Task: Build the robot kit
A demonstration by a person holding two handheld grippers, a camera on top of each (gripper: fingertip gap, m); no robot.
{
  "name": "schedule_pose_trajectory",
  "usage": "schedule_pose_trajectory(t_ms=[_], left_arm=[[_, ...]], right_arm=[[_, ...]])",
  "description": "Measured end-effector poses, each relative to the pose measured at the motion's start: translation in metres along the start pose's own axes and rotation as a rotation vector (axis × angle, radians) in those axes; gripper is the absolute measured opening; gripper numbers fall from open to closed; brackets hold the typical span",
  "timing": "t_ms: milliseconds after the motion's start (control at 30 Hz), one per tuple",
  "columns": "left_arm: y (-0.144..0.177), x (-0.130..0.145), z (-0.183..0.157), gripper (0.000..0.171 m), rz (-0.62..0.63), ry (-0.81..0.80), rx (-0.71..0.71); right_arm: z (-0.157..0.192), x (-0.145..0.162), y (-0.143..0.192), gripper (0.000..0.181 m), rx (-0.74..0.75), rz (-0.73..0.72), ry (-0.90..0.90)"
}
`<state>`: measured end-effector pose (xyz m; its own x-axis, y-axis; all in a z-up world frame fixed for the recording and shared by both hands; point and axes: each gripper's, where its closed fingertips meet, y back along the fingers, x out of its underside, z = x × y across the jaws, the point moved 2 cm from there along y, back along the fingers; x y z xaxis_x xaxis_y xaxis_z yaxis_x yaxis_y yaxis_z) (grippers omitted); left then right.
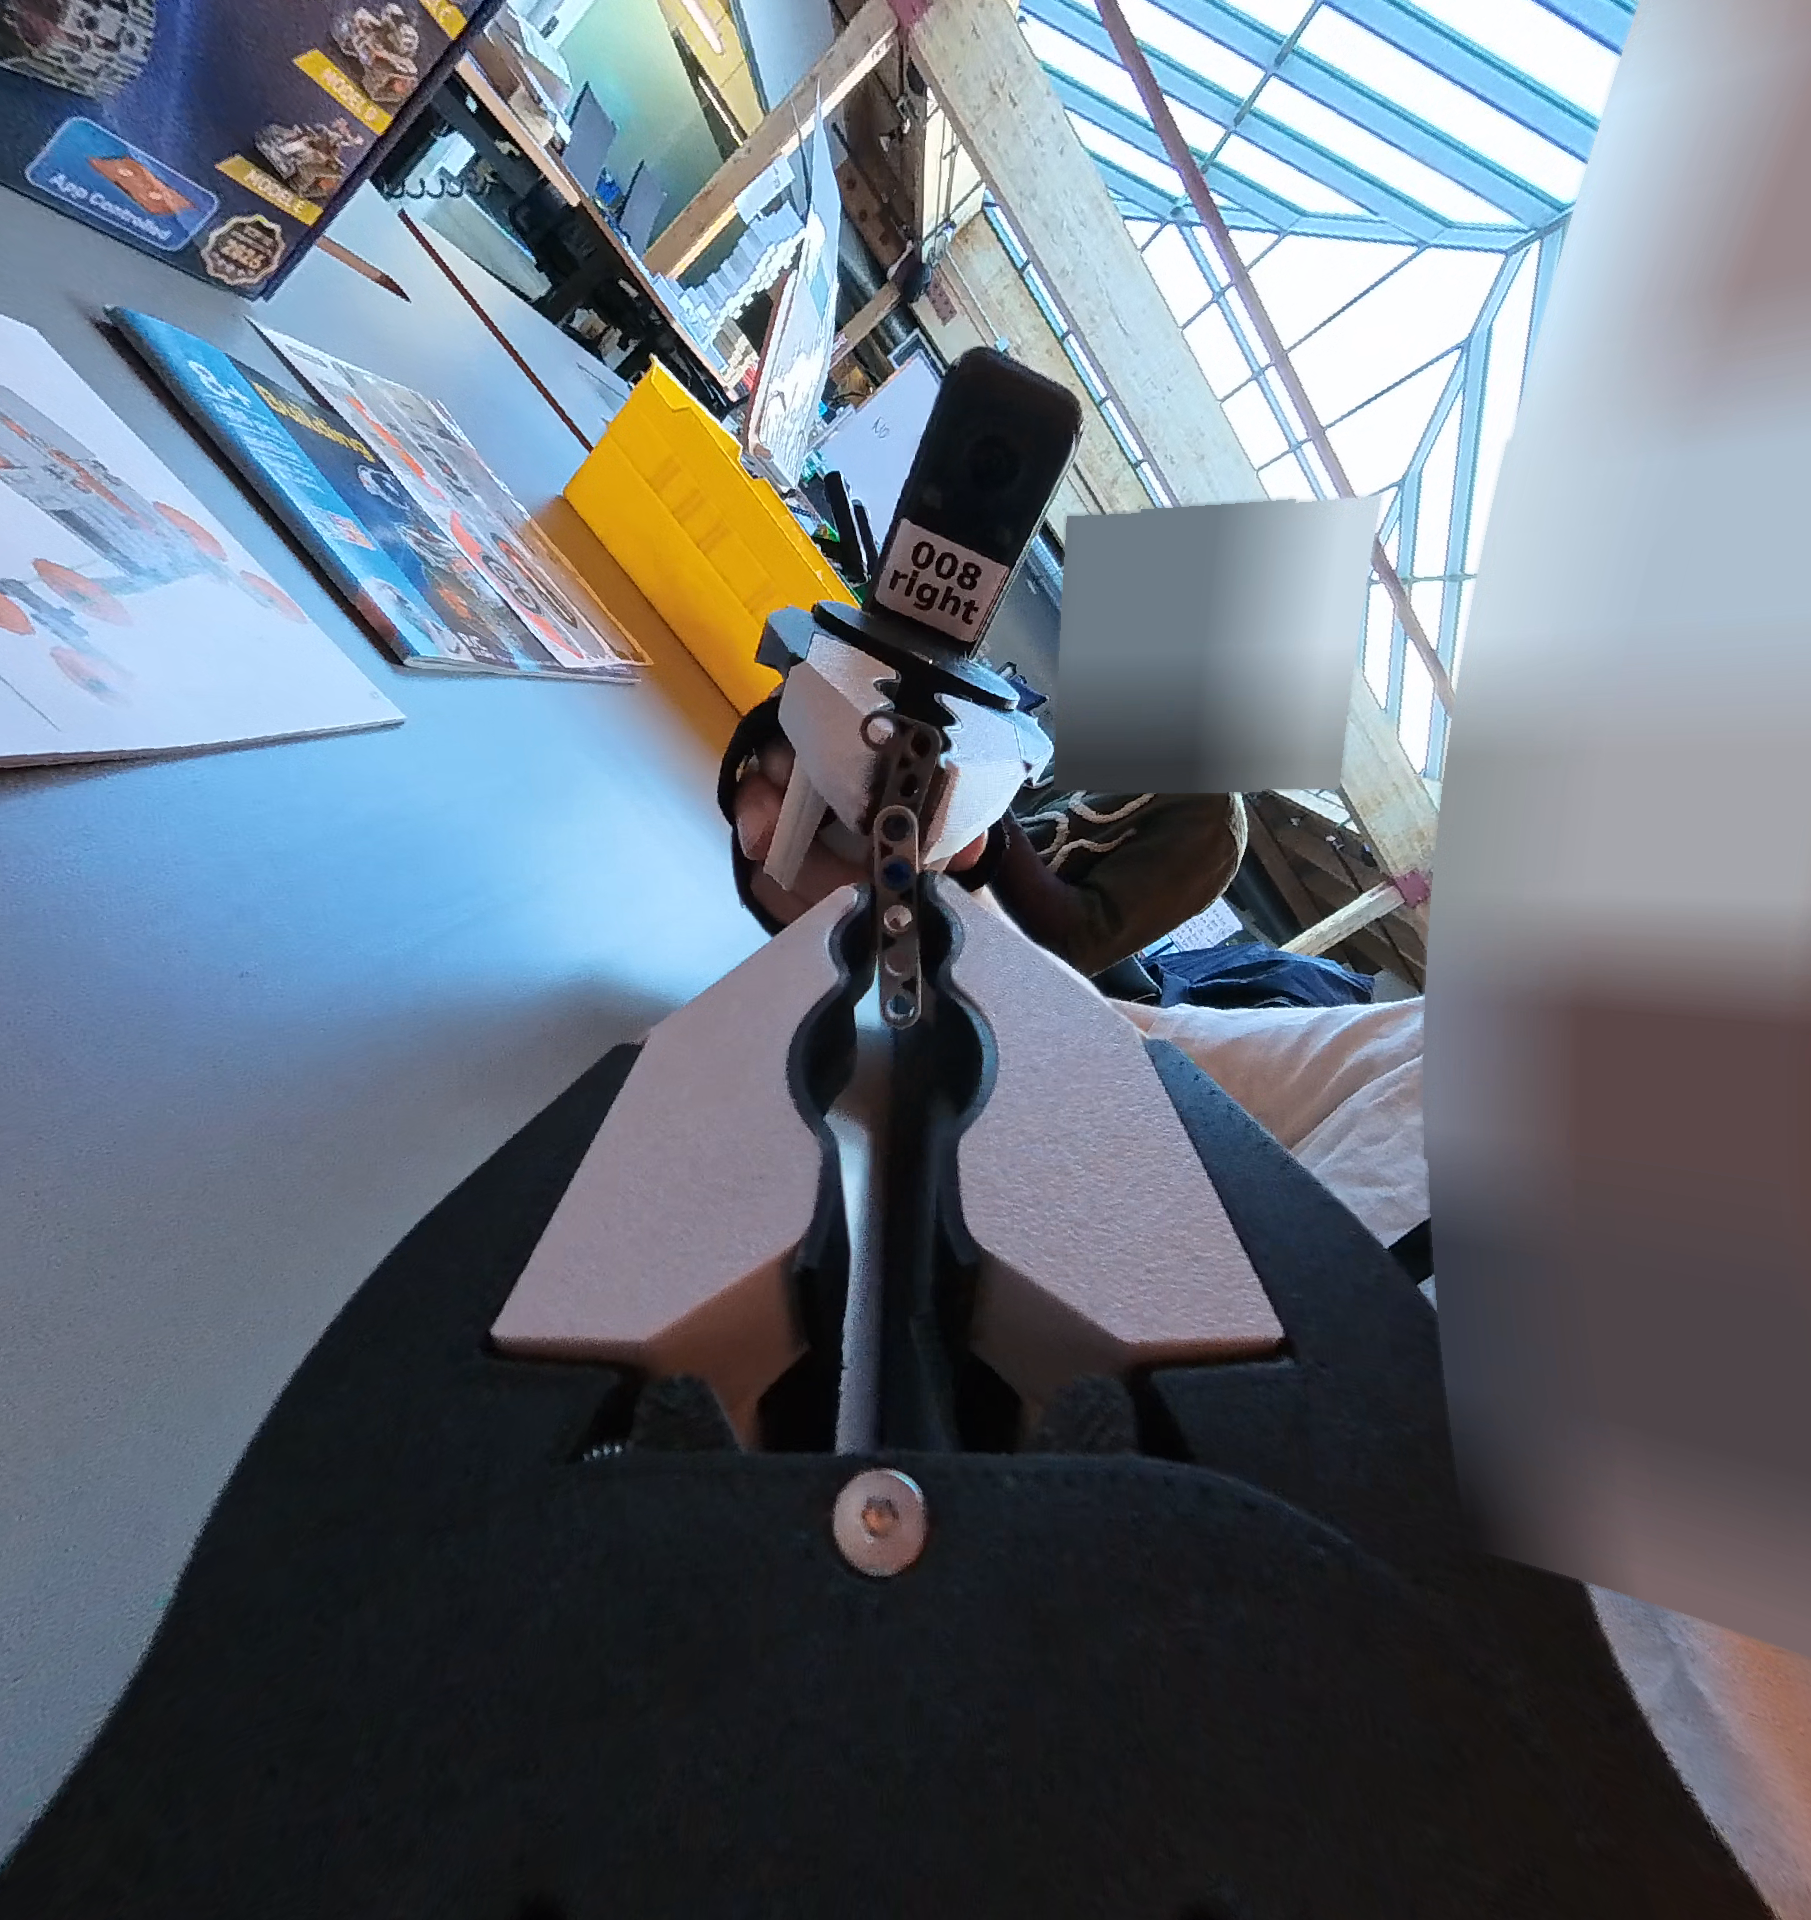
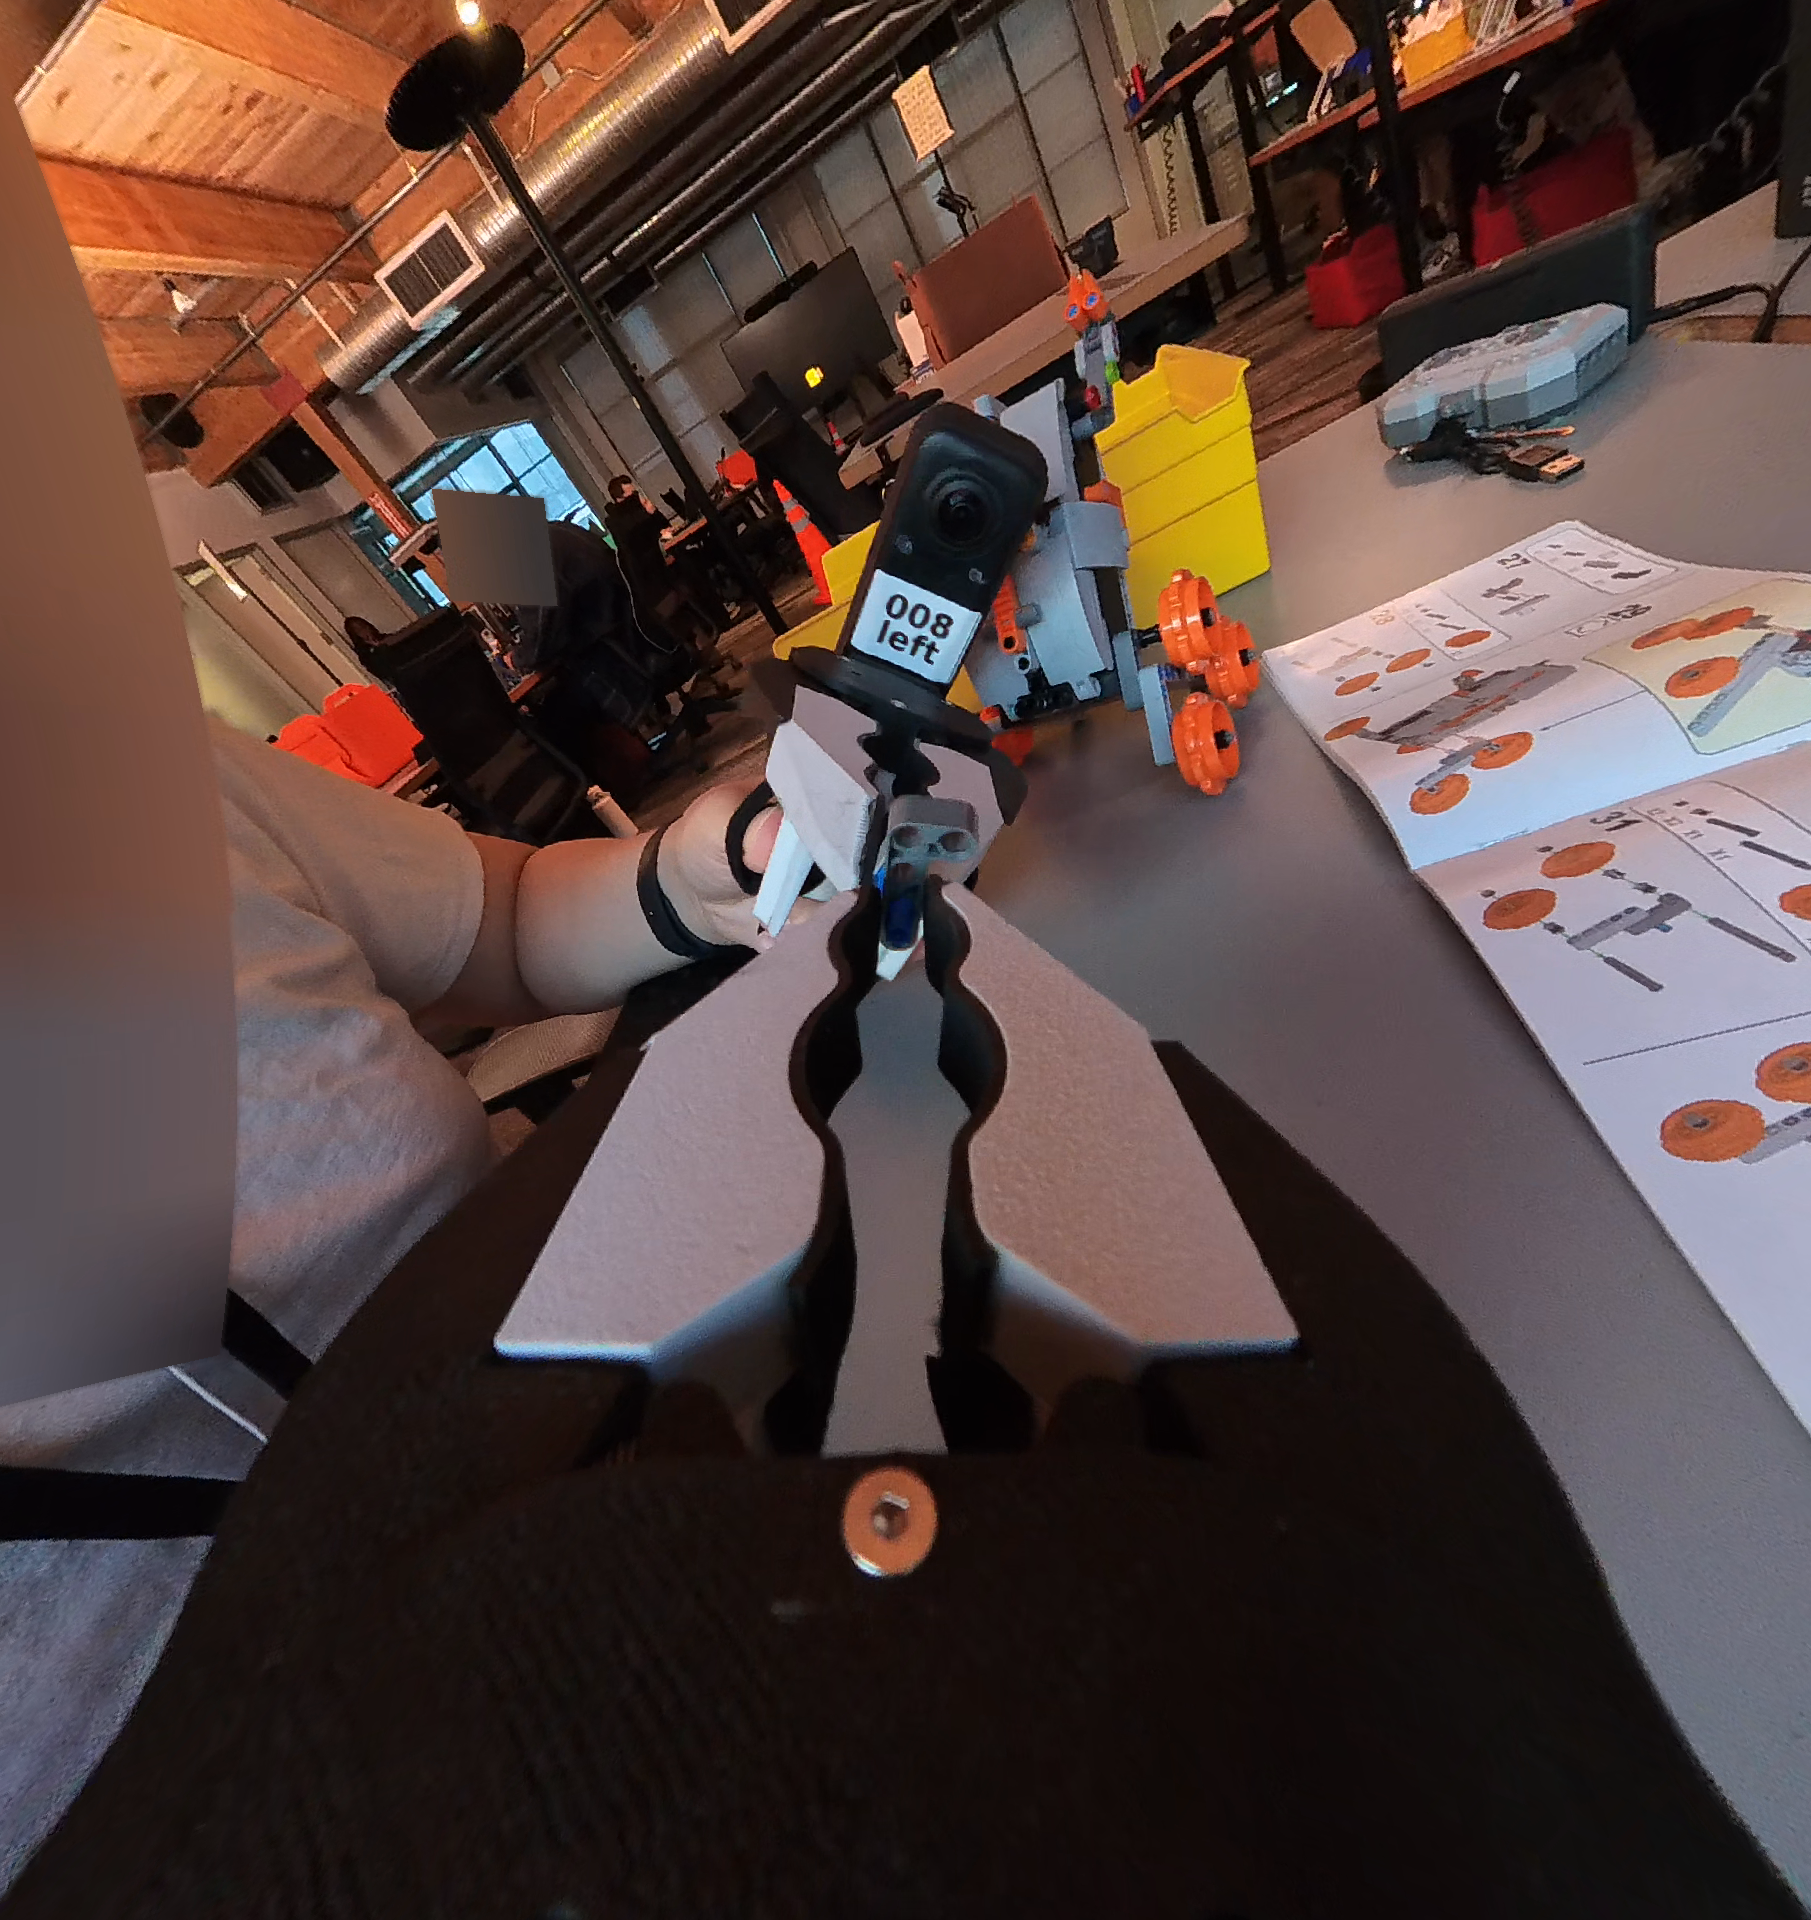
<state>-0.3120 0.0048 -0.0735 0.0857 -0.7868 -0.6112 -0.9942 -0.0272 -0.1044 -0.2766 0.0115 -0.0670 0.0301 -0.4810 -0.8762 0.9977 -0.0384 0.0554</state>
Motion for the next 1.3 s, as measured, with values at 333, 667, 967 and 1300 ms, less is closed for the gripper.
schedule_pose_trajectory(t_ms=[333,667,967,1300], left_arm=[[0.0003,-0.0006,-0.0002,0.005,-0.006,0.016,0.007],[0.0,0.0001,-0.0007,0.005,0.0,-0.02,-0.015],[-0.0003,0.0004,-0.0016,0.005,0.003,-0.017,-0.008],[0.0008,-0.0008,-0.0016,0.005,-0.004,-0.017,-0.009]], right_arm=[[-0.0004,-0.0009,-0.0008,0.008,-0.006,-0.01,0.001],[0.0,0.0013,-0.0027,0.007,-0.013,0.001,-0.01],[0.0009,0.0014,-0.0021,0.007,-0.012,0.003,0.004],[-0.0004,0.0011,-0.0017,0.007,-0.009,-0.003,-0.004]])
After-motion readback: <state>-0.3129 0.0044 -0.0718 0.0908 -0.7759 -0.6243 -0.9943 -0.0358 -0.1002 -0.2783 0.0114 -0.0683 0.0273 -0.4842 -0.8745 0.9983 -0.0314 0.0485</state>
